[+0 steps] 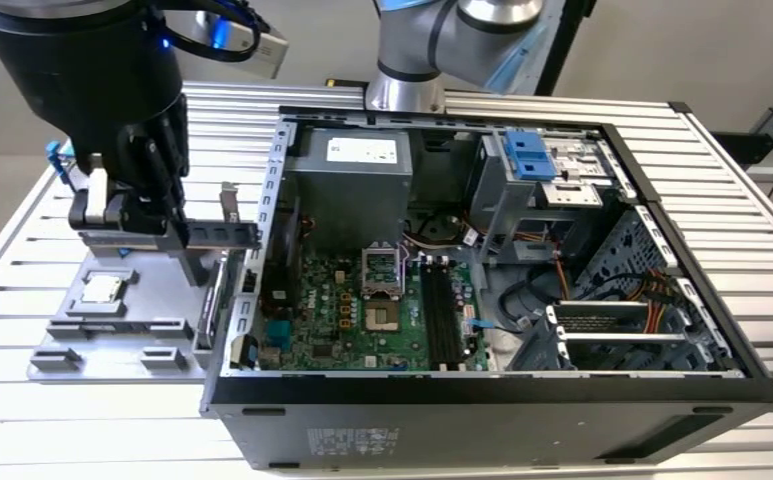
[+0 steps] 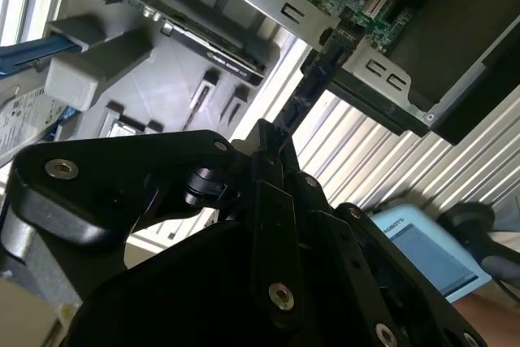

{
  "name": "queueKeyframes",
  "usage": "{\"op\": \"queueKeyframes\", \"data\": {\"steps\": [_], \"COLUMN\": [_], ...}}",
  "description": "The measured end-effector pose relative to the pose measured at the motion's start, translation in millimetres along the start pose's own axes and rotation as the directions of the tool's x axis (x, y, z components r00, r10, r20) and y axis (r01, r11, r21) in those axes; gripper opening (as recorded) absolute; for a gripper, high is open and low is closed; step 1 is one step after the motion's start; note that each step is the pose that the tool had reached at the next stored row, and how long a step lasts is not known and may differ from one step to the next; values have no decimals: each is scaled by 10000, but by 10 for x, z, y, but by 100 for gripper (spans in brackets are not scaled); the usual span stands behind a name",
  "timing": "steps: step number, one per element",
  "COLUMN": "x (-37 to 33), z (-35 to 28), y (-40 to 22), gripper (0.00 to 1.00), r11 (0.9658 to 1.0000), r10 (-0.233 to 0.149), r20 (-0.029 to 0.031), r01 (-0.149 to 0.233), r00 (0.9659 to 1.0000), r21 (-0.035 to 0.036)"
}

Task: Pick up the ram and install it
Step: 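Pick up the ram and move it above insertion slot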

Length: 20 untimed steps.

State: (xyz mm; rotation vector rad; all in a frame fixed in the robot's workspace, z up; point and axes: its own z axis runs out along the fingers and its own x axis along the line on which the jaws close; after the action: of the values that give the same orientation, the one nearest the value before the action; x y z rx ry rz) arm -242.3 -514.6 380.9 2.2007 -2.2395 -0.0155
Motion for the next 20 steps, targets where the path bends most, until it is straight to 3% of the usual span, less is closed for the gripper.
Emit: {"op": "queueKeyframes", "data": {"steps": [20], "x": [-21], "z": [-1], "y": [-124], "gripper": [0], "r11": [10000], "r10": [0], "r20": [0], "r01": [0], "r00": [10000], "r21": [0]}}
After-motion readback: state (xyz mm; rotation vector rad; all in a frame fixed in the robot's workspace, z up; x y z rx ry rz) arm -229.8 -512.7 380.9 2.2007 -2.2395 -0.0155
